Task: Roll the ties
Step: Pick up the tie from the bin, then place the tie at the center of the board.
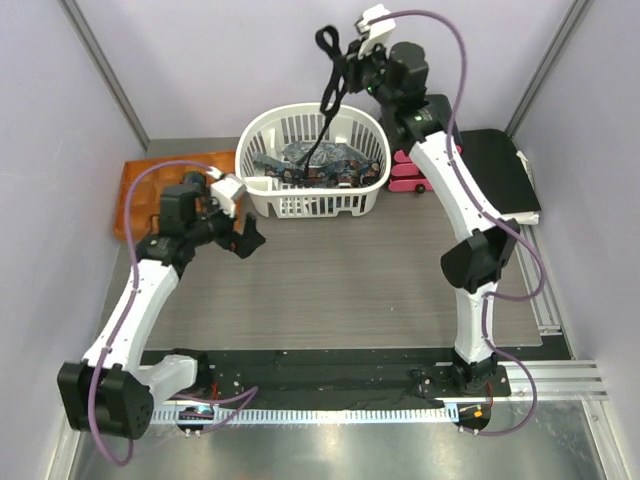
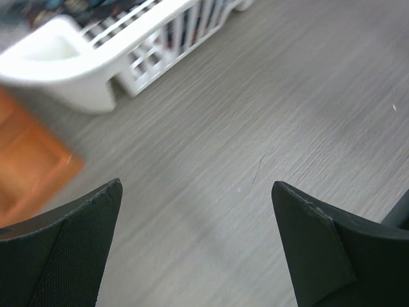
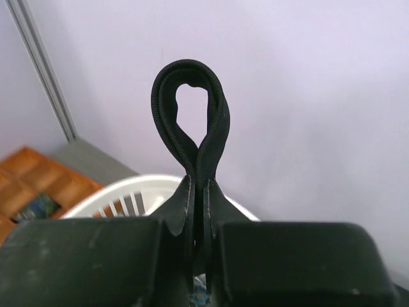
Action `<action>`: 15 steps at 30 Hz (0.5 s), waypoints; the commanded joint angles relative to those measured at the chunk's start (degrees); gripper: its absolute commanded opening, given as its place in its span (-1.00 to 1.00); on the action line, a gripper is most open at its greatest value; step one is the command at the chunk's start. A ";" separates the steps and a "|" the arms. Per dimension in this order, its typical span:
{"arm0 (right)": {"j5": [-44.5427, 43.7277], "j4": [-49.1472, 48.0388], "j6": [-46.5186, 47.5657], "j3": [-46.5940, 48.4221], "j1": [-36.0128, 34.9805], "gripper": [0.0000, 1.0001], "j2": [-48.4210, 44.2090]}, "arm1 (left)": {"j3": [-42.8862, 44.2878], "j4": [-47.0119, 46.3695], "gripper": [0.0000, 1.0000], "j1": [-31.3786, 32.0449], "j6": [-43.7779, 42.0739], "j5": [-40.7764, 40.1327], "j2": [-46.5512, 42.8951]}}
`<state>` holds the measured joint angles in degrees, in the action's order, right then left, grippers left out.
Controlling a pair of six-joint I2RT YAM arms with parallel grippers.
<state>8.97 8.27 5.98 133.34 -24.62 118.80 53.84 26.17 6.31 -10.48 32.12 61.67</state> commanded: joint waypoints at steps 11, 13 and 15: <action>-5.28 -5.90 -8.96 -9.33 1.59 -0.98 -23.26 | 14.35 -36.00 0.82 13.38 2.65 -12.15 37.01; -5.72 -5.73 -9.58 -8.71 1.59 -0.98 -25.36 | 18.21 -37.77 0.82 13.38 4.50 -15.23 41.40; -5.63 -5.11 -9.76 -9.58 1.59 -0.98 -27.21 | 22.77 -38.57 0.82 13.56 5.82 -16.47 44.05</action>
<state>5.02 5.63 -2.07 123.68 -23.09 96.84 67.94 -1.61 19.66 -9.04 21.82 102.52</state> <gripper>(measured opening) 0.072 0.909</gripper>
